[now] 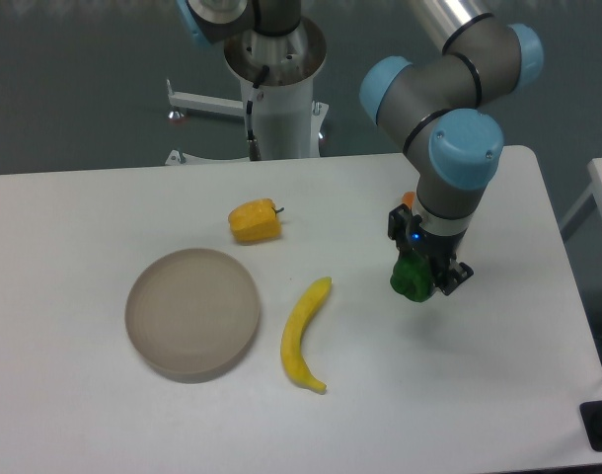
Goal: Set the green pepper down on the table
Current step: 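Lower the held green pepper toward the table with the gripper, then open the gripper to release the green pepper and lift away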
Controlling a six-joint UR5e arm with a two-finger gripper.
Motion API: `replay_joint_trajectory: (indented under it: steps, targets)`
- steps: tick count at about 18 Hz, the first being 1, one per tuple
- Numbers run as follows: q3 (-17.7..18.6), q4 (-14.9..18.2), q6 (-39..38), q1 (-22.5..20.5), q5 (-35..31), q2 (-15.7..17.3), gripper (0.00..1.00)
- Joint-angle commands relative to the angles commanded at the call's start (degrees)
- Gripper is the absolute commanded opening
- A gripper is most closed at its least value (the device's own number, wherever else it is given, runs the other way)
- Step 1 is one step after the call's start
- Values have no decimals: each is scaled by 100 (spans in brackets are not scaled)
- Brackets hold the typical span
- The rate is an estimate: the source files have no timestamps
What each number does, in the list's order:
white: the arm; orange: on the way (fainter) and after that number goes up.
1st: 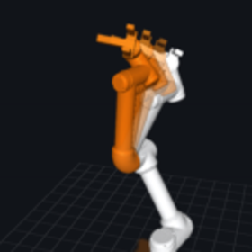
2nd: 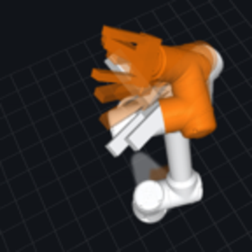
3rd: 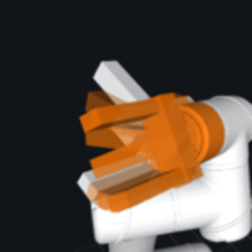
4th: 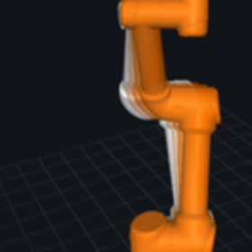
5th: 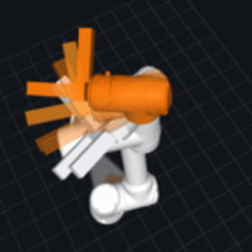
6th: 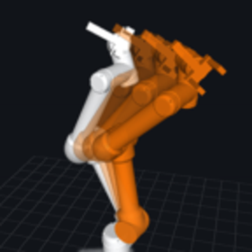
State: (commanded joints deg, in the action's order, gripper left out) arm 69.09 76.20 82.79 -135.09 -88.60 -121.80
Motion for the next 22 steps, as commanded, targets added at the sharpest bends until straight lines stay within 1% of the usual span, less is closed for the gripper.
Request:
replay_joint_trajectory:
  steps: [1,5,7,8,9,10,11,12,13,14,15,16,19,22]
  targets:
    - [-71,-17,0,18,-26,-149,4]
    - [-80,-88,18,105,35,-422,4]
    - [-71,-202,0,158,44,-554,4]
    - [-45,-220,-9,202,44,-590,5]
    - [-10,-220,-35,237,44,-599,9]
    - [16,-220,-26,255,35,-608,18]
    - [43,-220,-9,255,44,-616,24]
    - [52,-229,-9,264,44,-651,33]
    - [43,-229,-9,273,44,-704,45]
    - [34,-237,-9,273,44,-722,60]
    - [-1,-246,-9,273,44,-731,84]
    - [-1,-298,-17,273,44,-722,100]
    - [-36,-316,-44,255,97,-626,100]
    - [-45,-299,-44,133,228,-406,100]
